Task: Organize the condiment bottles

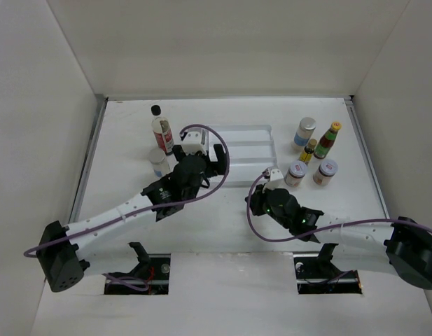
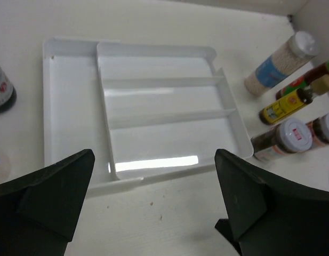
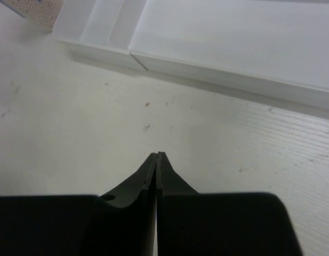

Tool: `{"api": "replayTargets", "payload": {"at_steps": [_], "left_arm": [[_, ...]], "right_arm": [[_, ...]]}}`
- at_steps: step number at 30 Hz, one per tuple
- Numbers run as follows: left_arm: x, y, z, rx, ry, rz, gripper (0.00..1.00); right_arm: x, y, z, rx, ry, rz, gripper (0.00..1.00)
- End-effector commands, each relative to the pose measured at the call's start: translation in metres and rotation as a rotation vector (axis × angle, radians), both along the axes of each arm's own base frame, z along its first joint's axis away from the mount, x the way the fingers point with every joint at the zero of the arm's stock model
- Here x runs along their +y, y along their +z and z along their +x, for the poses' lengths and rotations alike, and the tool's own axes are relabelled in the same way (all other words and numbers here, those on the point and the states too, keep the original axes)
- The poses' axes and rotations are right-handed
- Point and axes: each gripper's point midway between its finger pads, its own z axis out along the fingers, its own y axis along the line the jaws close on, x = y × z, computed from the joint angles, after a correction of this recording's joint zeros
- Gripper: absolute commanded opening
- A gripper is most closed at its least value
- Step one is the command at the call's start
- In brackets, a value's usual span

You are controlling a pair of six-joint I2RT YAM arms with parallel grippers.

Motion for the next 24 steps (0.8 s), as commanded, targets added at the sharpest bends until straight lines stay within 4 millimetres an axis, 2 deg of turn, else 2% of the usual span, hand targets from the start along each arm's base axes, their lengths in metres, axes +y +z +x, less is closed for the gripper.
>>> {"api": "replayTargets", "payload": {"at_steps": [1, 2, 3, 4, 5, 6, 8, 10, 11, 13, 16, 21, 24], "left_arm": [[-0.001, 0.060, 0.024, -0.145, 0.034, -0.008, 1.00], [-0.001, 0.070, 0.029, -0.164, 0.037, -0.017, 0.96], [0.001, 0.079, 0.036, -0.181, 0.048, -0.033, 0.82], [0.006, 0.087, 0.043, -0.193, 0.068, -0.049, 0.64], [0.014, 0.094, 0.051, -0.200, 0.101, -0.058, 0.49], [0.022, 0.098, 0.058, -0.204, 0.135, -0.061, 0.43], [0.039, 0.103, 0.074, -0.200, 0.206, -0.043, 0.45], [0.065, 0.099, 0.093, -0.170, 0.298, -0.007, 0.57], [0.077, 0.096, 0.101, -0.155, 0.335, -0.004, 0.65], [0.103, 0.092, 0.114, -0.140, 0.409, -0.018, 0.74], [0.135, 0.095, 0.125, -0.144, 0.497, -0.032, 0.77], [0.163, 0.104, 0.141, -0.153, 0.566, -0.035, 0.78], [0.173, 0.097, 0.156, -0.126, 0.578, -0.026, 0.75]], "right_arm": [[0.010, 0.029, 0.008, -0.040, -0.005, 0.063, 0.06], [0.009, 0.028, 0.008, -0.040, -0.008, 0.059, 0.06], [0.008, 0.028, 0.009, -0.040, -0.015, 0.054, 0.08], [0.008, 0.027, 0.010, -0.039, -0.020, 0.048, 0.13], [0.007, 0.025, 0.010, -0.037, -0.025, 0.042, 0.21], [0.007, 0.025, 0.011, -0.038, -0.025, 0.039, 0.32], [0.007, 0.024, 0.011, -0.040, -0.024, 0.038, 0.51], [0.010, 0.025, 0.011, -0.043, -0.017, 0.039, 0.68], [0.011, 0.026, 0.010, -0.045, -0.013, 0.039, 0.72], [0.012, 0.026, 0.009, -0.046, -0.010, 0.038, 0.77], [0.012, 0.027, 0.009, -0.046, -0.010, 0.039, 0.79], [0.012, 0.026, 0.010, -0.045, -0.010, 0.036, 0.81], [0.013, 0.025, 0.010, -0.044, -0.010, 0.035, 0.82]]}}
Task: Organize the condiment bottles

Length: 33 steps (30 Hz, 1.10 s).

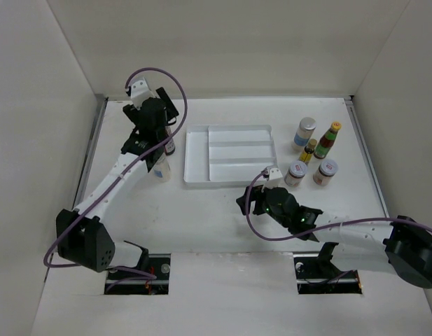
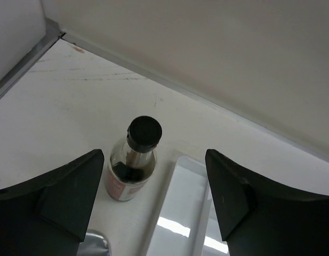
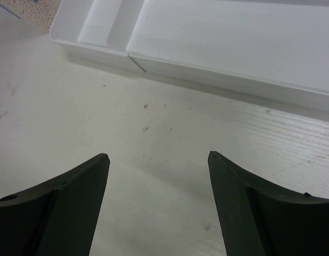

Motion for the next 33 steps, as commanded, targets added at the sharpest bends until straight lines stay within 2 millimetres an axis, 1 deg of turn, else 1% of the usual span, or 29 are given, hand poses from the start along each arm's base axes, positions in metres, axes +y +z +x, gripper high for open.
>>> {"api": "replayTargets", "payload": {"at_steps": [1, 4, 11, 13, 16, 19, 22, 27, 30, 31, 33], "left_arm": [[0.007, 0.018, 0.019, -0.026, 0.000, -0.033, 0.74], [0.008, 0.009, 0.033, 0.017, -0.010, -0.040, 0.72], [0.009, -0.008, 0.051, 0.070, 0.005, -0.022, 0.63], [0.009, -0.017, 0.054, 0.094, 0.006, -0.014, 0.60], [0.011, -0.023, 0.055, 0.107, 0.016, -0.009, 0.56], [0.014, -0.026, 0.055, 0.112, 0.032, 0.000, 0.51], [0.018, -0.028, 0.057, 0.117, 0.044, 0.003, 0.45], [0.026, -0.026, 0.061, 0.112, 0.066, 0.011, 0.23], [0.028, -0.018, 0.060, 0.094, 0.075, 0.020, 0.18], [0.028, -0.012, 0.059, 0.082, 0.078, 0.021, 0.16], [0.026, 0.005, 0.060, 0.045, 0.077, 0.027, 0.15]], "right_arm": [[0.012, 0.024, 0.008, -0.046, -0.003, 0.048, 0.82], [0.012, 0.022, 0.008, -0.043, -0.003, 0.044, 0.82], [0.012, 0.023, 0.008, -0.044, -0.003, 0.045, 0.82], [0.012, 0.023, 0.008, -0.044, -0.003, 0.045, 0.82], [0.012, 0.023, 0.008, -0.045, -0.003, 0.046, 0.82], [0.011, 0.024, 0.007, -0.046, -0.003, 0.048, 0.82], [0.011, 0.023, 0.007, -0.046, -0.003, 0.048, 0.82], [0.010, 0.023, 0.007, -0.045, -0.003, 0.046, 0.82], [0.010, 0.020, 0.007, -0.040, -0.003, 0.041, 0.82], [0.011, 0.020, 0.007, -0.039, -0.003, 0.040, 0.82], [0.011, 0.019, 0.007, -0.036, -0.003, 0.036, 0.82]]}}
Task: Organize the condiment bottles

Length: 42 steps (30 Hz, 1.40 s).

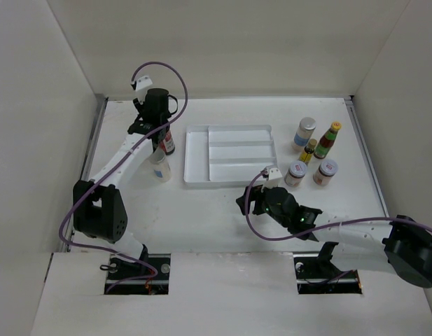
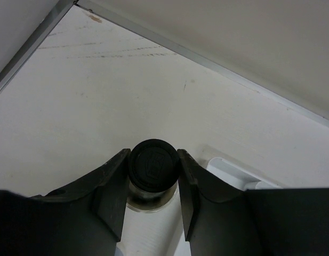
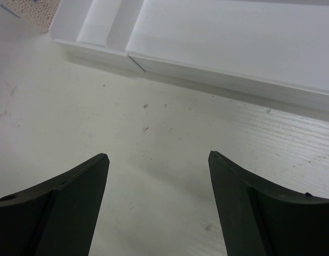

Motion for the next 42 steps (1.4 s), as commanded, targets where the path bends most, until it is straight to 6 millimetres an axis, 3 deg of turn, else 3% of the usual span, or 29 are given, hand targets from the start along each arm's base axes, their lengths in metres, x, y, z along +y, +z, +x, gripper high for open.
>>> {"api": "replayTargets", "payload": {"at_steps": [1, 10, 16, 29, 42], "left_arm": [[0.001, 0.070, 0.008, -0.172, 0.020, -0.004, 0.15], [-0.017, 0.149, 0.013, -0.318, -0.035, 0.009, 0.14], [-0.048, 0.174, 0.014, -0.368, -0.107, 0.002, 0.14], [-0.114, 0.148, 0.032, -0.339, -0.229, -0.008, 0.14], [-0.137, 0.110, 0.053, -0.309, -0.267, -0.005, 0.13]], "right_arm": [[0.011, 0.018, 0.007, -0.038, -0.003, 0.036, 0.82], [0.010, 0.021, 0.007, -0.043, -0.005, 0.046, 0.82], [0.010, 0.023, 0.006, -0.046, -0.003, 0.050, 0.82], [0.007, 0.028, 0.006, -0.056, -0.010, 0.065, 0.83], [0.006, 0.028, 0.007, -0.059, -0.015, 0.064, 0.84]]}}
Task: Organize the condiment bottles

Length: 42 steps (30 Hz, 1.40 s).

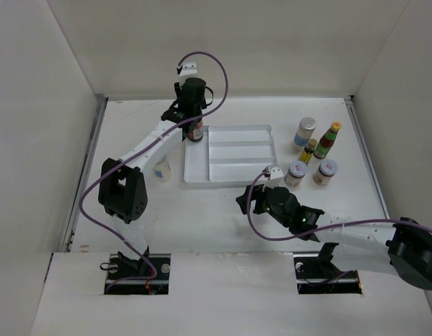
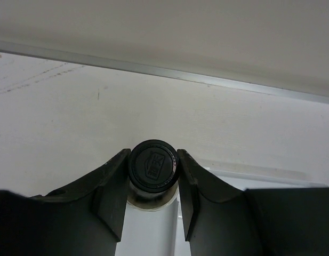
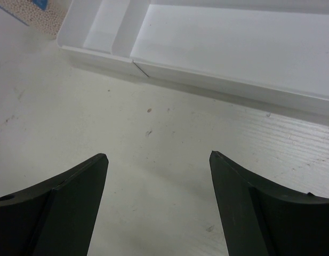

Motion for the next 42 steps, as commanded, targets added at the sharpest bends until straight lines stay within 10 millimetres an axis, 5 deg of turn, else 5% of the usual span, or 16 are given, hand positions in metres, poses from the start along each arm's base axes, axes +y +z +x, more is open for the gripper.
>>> {"api": "replayTargets", "payload": {"at_steps": [1, 8, 21, 27, 33, 35, 39, 42], "left_arm": [[-0.005, 0.093, 0.011, -0.270, 0.005, -0.128, 0.13], [-0.007, 0.069, 0.016, -0.252, 0.007, -0.122, 0.16], [0.000, 0.034, 0.002, -0.218, 0.031, -0.090, 0.38], [-0.004, 0.073, -0.022, -0.281, 0.004, -0.119, 0.77], [0.012, 0.111, -0.065, -0.352, 0.010, -0.163, 0.84], [0.025, 0.102, -0.083, -0.341, 0.050, -0.164, 0.85], [0.050, 0.056, -0.128, -0.241, 0.106, -0.122, 0.86], [0.076, 0.009, -0.159, -0.121, 0.136, -0.070, 0.86]], "right_arm": [[0.007, 0.020, 0.006, -0.043, -0.012, 0.044, 0.84], [0.006, 0.021, 0.006, -0.045, -0.014, 0.044, 0.84], [0.004, 0.024, 0.005, -0.052, -0.017, 0.053, 0.85], [0.005, 0.022, 0.006, -0.048, -0.017, 0.045, 0.87], [0.005, 0.025, 0.006, -0.054, -0.016, 0.051, 0.89], [0.004, 0.026, 0.006, -0.058, -0.019, 0.060, 0.90], [0.002, 0.031, 0.004, -0.067, -0.020, 0.079, 0.85], [-0.001, 0.036, 0.005, -0.076, -0.029, 0.097, 0.52]]}}
